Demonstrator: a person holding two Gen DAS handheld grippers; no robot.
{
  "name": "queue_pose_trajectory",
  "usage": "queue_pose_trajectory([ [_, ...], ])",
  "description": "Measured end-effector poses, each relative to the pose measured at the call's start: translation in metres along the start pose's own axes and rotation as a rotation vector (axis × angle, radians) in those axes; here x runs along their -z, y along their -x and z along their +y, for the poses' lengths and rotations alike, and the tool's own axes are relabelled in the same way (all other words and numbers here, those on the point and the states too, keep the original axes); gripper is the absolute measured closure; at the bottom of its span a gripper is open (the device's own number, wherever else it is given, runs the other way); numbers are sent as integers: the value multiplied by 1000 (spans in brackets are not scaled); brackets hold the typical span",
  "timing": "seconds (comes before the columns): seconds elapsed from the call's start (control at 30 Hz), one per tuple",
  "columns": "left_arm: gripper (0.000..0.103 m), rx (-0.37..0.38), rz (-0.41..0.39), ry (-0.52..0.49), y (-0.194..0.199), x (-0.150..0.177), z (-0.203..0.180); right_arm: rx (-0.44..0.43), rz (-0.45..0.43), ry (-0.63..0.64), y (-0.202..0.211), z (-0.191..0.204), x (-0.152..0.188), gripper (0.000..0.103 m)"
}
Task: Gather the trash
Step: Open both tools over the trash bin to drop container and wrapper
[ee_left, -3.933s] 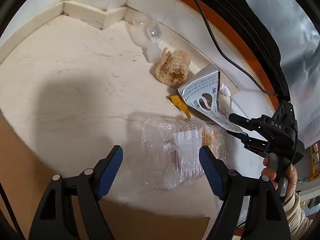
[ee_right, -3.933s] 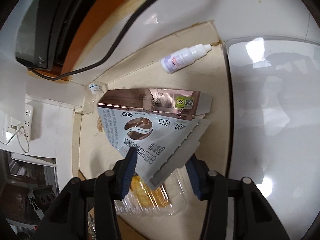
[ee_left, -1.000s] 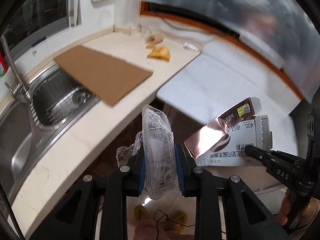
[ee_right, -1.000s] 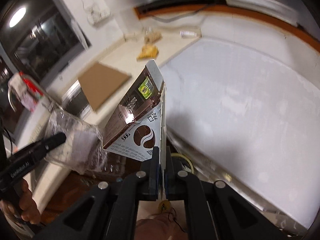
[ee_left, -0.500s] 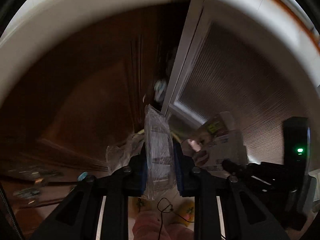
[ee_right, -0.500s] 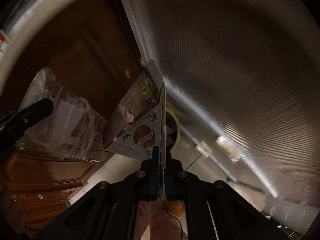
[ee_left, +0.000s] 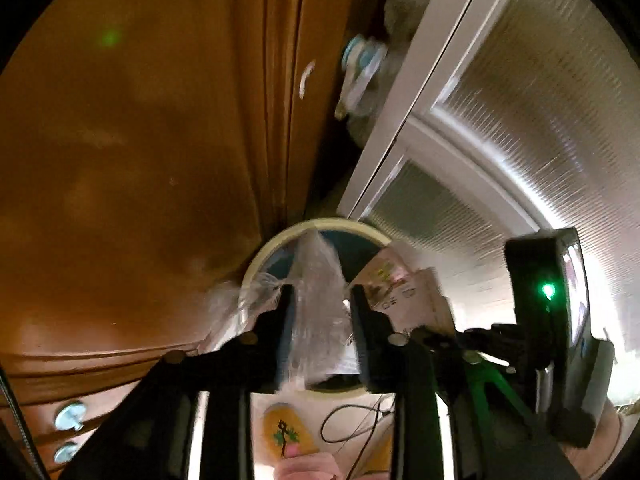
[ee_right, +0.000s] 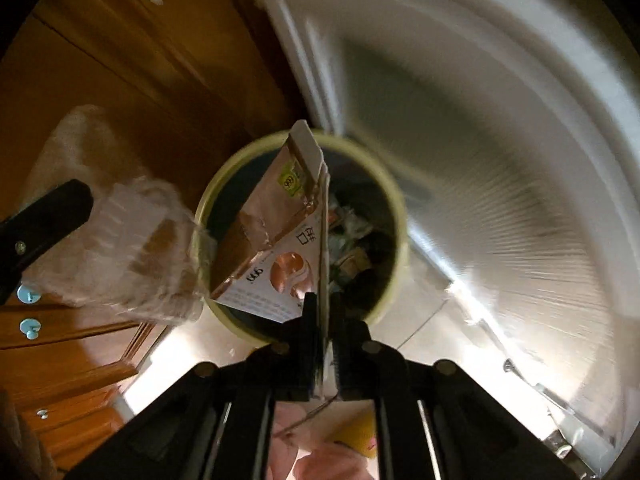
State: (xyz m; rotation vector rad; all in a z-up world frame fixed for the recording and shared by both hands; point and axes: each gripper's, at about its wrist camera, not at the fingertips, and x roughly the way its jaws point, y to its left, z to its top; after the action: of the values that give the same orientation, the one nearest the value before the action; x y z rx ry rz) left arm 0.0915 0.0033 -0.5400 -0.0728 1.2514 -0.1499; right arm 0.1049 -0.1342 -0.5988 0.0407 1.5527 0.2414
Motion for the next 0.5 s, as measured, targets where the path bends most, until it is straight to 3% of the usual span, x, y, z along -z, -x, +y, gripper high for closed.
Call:
queue_pose_trajectory([
  [0.03,55,-1,8,-3,-5,1,2,5,9,3,-4,0,-2,87],
  [0.07,49,-4,7,-5,-7,3,2,9,10,5,-7,-1,-3,82],
  [0.13,49,-5,2,-12,-11,5,3,17,-9,13,-8,4,-6,65],
  [0.5,49,-5,28,22,-7,0,5,58,-54,63,8,1,-3,65],
])
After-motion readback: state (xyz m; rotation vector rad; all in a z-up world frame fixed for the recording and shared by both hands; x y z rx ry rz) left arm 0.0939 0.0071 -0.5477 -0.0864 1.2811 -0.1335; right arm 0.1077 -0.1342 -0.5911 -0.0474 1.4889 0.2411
